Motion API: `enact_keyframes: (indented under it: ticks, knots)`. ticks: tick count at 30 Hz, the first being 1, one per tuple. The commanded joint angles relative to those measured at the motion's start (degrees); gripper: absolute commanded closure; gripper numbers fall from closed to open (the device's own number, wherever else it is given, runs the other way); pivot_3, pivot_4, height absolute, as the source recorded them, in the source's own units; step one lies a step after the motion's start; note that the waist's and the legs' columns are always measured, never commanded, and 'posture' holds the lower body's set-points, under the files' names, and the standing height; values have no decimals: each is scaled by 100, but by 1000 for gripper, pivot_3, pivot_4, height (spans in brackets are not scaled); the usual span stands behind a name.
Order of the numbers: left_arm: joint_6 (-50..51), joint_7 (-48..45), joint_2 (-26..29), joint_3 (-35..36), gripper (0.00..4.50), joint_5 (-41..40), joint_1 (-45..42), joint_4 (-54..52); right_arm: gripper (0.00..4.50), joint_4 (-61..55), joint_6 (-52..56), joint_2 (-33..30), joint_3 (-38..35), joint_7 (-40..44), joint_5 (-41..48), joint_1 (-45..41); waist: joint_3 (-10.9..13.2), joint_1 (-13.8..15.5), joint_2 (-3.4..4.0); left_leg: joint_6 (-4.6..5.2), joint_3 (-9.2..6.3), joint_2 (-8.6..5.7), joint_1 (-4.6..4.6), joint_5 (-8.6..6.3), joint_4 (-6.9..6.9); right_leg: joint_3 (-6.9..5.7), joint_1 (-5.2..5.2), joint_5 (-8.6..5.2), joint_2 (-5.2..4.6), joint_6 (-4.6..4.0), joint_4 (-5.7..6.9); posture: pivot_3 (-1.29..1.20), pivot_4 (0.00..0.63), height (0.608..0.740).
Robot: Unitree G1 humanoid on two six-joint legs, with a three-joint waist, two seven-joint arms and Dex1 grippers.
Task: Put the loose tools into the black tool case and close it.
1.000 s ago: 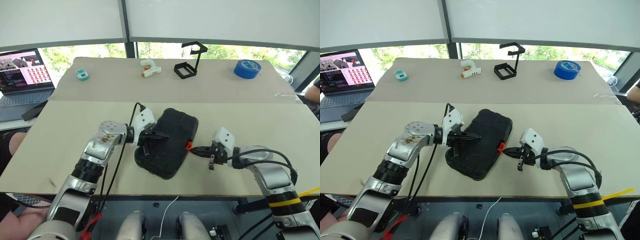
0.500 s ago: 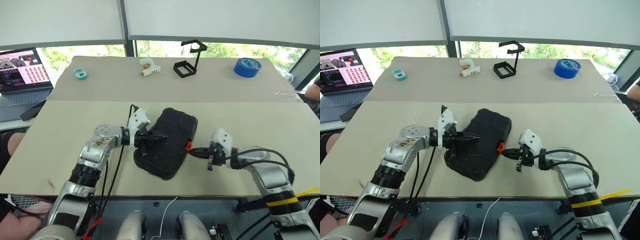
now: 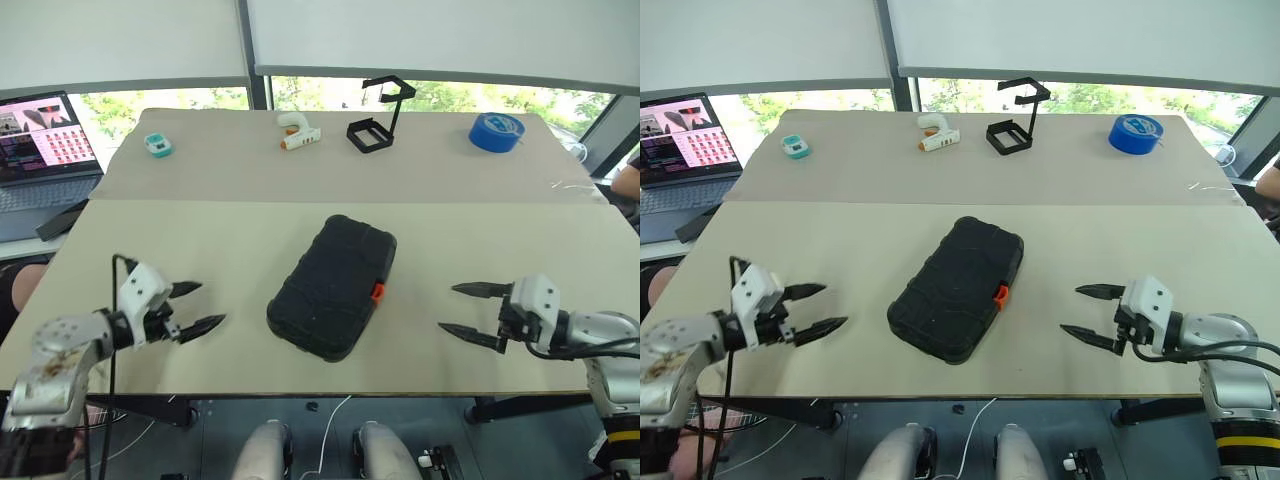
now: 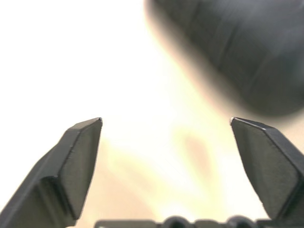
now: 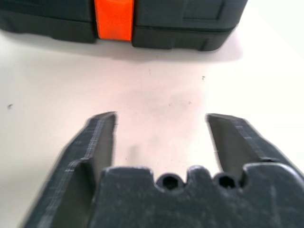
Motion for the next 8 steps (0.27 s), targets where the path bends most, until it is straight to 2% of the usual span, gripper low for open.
enact_keyframes:
  ticks: [1,8]
  knots:
    - [-521,220,65,477,0,70,403,-48,105,491,-583,-15,-256,100,144,-178,1,21,-1,0,1,4,-1,0,0,-9,-1,-1,-25,-2,1,0,150,740]
    - [-748,573,-107,736,0,-123,776,-313,105,1054,-1222,107,-182,-74,72,-352,1,44,0,-7,7,1,-2,-4,-29,-6,-11,-1,-46,-6,-13,0,150,740]
